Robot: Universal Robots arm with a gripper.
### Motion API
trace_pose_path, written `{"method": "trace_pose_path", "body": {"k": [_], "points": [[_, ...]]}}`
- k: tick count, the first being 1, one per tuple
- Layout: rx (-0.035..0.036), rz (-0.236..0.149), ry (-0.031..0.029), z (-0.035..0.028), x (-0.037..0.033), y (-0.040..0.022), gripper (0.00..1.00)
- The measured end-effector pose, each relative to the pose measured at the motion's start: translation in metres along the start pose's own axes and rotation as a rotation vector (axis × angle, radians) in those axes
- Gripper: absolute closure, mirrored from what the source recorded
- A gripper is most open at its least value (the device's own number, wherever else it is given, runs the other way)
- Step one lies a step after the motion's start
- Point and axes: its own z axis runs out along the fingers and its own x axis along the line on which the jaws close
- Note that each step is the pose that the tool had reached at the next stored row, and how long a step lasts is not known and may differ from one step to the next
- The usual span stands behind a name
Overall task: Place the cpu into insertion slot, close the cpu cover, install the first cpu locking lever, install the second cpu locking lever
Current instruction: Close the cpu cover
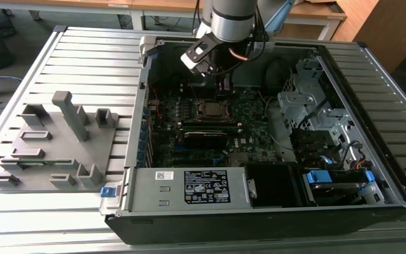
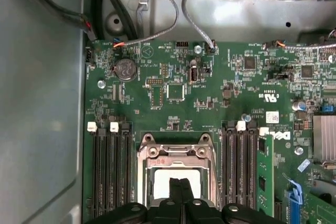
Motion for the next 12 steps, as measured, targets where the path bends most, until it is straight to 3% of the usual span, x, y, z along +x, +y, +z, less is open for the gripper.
{"method": "trace_pose_path", "body": {"k": [5, 12], "points": [[0.0, 0.0, 0.0001, 0.0033, 0.0, -0.0039, 0.9], [0.0, 0.0, 0.0, 0.0035, 0.0, -0.0043, 0.9]]}}
